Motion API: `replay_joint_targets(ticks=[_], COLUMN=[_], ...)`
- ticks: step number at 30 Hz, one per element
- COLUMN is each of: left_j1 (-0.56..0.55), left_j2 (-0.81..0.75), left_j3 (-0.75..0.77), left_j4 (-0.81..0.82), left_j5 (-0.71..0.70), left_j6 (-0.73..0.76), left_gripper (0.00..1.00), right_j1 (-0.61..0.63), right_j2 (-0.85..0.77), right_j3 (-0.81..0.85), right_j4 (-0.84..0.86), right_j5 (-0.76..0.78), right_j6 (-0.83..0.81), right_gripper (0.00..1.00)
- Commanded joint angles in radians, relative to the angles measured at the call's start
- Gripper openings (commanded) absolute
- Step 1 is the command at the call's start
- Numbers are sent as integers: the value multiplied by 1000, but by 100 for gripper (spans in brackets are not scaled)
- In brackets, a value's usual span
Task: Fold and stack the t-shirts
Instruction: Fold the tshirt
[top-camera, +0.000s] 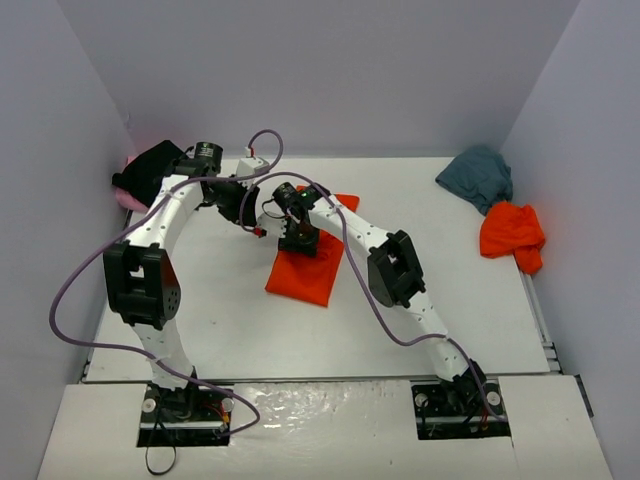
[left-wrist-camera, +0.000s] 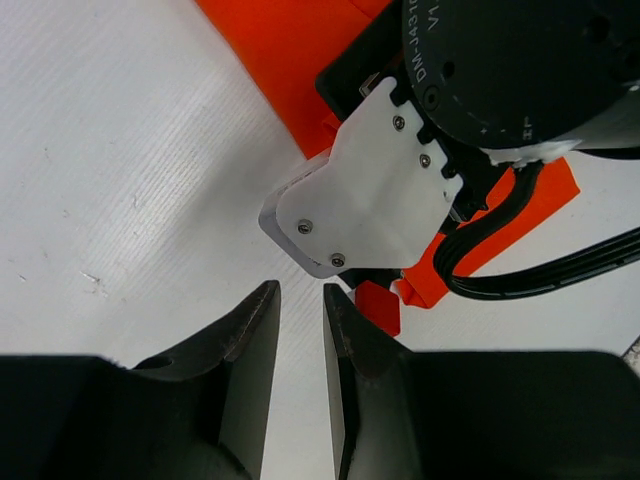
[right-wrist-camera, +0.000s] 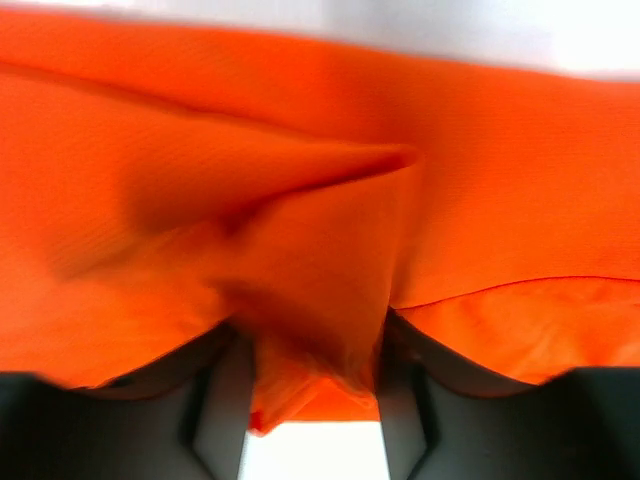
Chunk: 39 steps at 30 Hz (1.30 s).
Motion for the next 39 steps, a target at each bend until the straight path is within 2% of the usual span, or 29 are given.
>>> replay_joint_targets(ticks=[1, 4, 7, 10, 15, 19, 22, 24, 28, 31, 33, 34, 35, 37, 39], left_j1=[-24, -24, -24, -24, -30, -37, -41, -43, -48, -52, -60, -60, -60, -44, -15], left_j2=[-56, -80, -79, -79, -93, -81, -73, -68, -51, -35, -22, -16, -16, 23, 71], left_j3=[8, -12, 11, 36, 47, 52, 52, 48, 60, 80, 92, 92, 95, 127, 183], left_j4=[65, 96, 80, 65, 72, 75, 83, 89, 95, 78, 63, 64, 67, 68, 64], left_j5=[34, 24, 20, 19, 30, 30, 32, 43, 72, 98, 96, 95, 86, 46, 59], left_j6=[-41, -53, -57, -58, -70, -80, -88, -96, -118, -122, -120, -124, -127, -190, -240], left_gripper=[21, 21, 21, 21, 22, 22, 22, 21, 13, 7, 7, 12, 12, 15, 16], right_j1=[-24, -24, -36, -41, -40, -38, -36, -24, 12, 26, 34, 39, 39, 46, 54], right_j2=[-26, -115, -186, -213, -268, -297, -327, -379, -487, -565, -616, -651, -652, -691, -681], right_j3=[8, -129, -214, -196, -192, -189, -204, -297, -405, -502, -568, -594, -623, -708, -730], right_j4=[190, 410, 591, 607, 656, 696, 702, 687, 605, 518, 484, 476, 476, 451, 425], right_j5=[190, 440, 585, 657, 719, 744, 750, 688, 538, 350, 187, 144, 143, 6, -25], right_j6=[126, 176, 176, 166, 166, 160, 148, 157, 216, 278, 288, 286, 279, 282, 290], right_gripper=[50, 51, 50, 55, 50, 51, 45, 0, 0, 0, 11, 19, 19, 24, 39])
